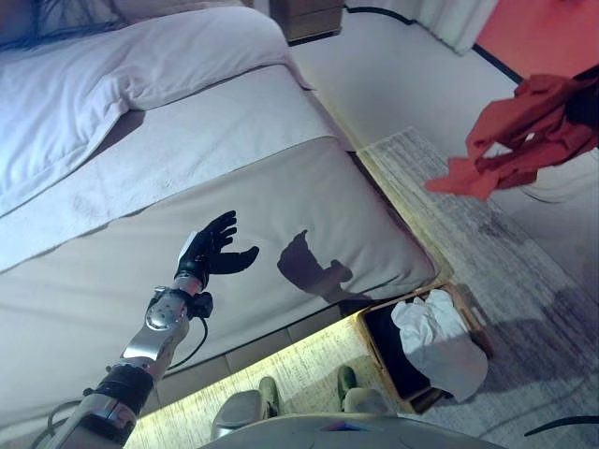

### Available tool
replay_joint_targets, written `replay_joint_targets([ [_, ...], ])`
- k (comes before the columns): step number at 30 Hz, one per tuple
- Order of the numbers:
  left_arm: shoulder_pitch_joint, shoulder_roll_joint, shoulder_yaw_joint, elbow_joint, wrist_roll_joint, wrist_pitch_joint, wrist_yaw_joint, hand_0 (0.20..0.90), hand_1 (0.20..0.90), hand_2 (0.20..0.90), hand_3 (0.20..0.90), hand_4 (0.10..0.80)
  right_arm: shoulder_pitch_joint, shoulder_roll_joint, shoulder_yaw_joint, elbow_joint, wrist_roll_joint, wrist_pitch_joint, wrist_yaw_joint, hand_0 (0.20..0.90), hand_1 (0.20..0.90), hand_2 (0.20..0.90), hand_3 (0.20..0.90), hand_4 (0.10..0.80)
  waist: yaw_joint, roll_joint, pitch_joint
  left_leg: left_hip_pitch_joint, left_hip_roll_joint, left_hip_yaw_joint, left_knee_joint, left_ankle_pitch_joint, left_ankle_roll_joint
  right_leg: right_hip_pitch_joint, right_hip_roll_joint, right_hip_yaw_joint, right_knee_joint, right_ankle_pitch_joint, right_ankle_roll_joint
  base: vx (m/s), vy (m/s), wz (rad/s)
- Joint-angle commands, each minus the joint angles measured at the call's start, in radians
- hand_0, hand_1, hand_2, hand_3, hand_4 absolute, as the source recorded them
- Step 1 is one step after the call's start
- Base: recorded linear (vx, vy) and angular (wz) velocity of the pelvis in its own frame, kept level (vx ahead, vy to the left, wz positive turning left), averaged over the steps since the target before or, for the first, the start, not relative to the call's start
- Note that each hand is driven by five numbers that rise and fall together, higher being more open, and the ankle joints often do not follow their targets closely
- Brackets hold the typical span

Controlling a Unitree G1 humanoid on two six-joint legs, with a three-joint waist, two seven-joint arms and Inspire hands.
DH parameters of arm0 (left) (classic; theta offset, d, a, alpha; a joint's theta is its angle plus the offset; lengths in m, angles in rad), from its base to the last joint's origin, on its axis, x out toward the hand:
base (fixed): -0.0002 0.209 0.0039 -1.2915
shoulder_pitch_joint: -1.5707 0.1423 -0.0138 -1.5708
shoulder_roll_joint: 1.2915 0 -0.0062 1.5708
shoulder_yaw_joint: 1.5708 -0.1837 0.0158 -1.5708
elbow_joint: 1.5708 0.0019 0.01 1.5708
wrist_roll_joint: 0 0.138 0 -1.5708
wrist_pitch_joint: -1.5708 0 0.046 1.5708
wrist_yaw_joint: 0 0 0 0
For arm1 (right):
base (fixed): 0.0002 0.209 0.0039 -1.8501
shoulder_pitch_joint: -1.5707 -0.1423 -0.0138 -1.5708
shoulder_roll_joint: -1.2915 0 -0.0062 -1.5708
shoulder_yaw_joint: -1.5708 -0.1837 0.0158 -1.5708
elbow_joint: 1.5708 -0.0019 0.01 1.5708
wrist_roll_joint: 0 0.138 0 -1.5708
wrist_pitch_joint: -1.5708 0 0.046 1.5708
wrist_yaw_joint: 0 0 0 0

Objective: Pick up the clothes from the bed and place them into the basket

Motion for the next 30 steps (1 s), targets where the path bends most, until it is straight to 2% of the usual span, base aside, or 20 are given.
replay_joint_targets([
  [1, -0.049, -0.02, -0.011, 0.047, 0.045, -0.069, -0.015, 0.9, 0.9, 0.9, 0.9, 0.8, -0.005, -0.072, -0.063, -0.056, 0.042, -0.042, 0.017, 0.3, 0.3, 0.3, 0.2, 0.1, -0.039, -0.022, -0.127, 0.0, 0.048, 0.052, -0.017, -0.088, -0.008, -0.086, 0.043, 0.05, 0.075, -0.066, 0.074, -0.037, 0.011, -0.46],
  [4, -0.068, -0.037, -0.019, 0.088, 0.06, -0.04, -0.007, 0.9, 0.9, 0.9, 0.9, 0.8, 0.087, -0.008, -0.127, -0.071, 0.11, -0.017, 0.026, 0.3, 0.3, 0.3, 0.2, 0.1, -0.073, -0.016, -0.132, 0.008, 0.055, 0.085, 0.001, -0.103, -0.006, -0.091, 0.055, 0.079, 0.074, -0.066, 0.071, -0.029, -0.002, -0.38],
  [8, -0.114, -0.055, -0.043, 0.121, 0.074, -0.013, -0.006, 0.9, 0.9, 0.9, 0.9, 0.8, 0.18, 0.096, -0.183, -0.045, 0.071, -0.033, 0.044, 0.3, 0.3, 0.3, 0.2, 0.1, -0.1, -0.009, -0.131, 0.017, 0.057, 0.118, 0.014, -0.116, -0.006, -0.094, 0.067, 0.101, 0.066, -0.062, 0.07, -0.018, -0.024, -0.43],
  [18, -0.161, -0.09, -0.084, 0.15, 0.086, 0.027, -0.007, 0.9, 0.9, 0.9, 0.9, 0.8, 0.204, 0.202, -0.151, 0.065, 0.027, -0.067, 0.057, 0.3, 0.3, 0.3, 0.2, 0.1, -0.127, 0.016, -0.107, 0.013, 0.067, 0.165, 0.044, -0.136, -0.002, -0.118, 0.069, 0.115, 0.08, -0.062, 0.073, -0.018, -0.022, -0.13],
  [23, -0.142, -0.102, -0.083, 0.182, 0.096, 0.022, -0.017, 0.9, 0.9, 0.9, 0.9, 0.8, 0.239, 0.262, -0.149, 0.066, 0.018, -0.072, 0.051, 0.3, 0.3, 0.3, 0.2, 0.1, -0.142, 0.026, -0.108, 0.019, 0.067, 0.186, 0.053, -0.142, -0.002, -0.119, 0.069, 0.12, 0.078, -0.058, 0.075, 0.039, -0.008, -0.04],
  [30, -0.142, -0.113, -0.089, 0.206, 0.107, 0.021, -0.021, 0.9, 0.9, 0.9, 0.9, 0.8, 0.292, 0.344, -0.145, 0.07, -0.005, -0.085, 0.023, 0.3, 0.3, 0.3, 0.2, 0.1, -0.142, 0.034, -0.1, 0.016, 0.065, 0.187, 0.058, -0.147, 0.002, -0.126, 0.069, 0.126, 0.079, -0.054, 0.078, 0.017, -0.008, -0.04],
])
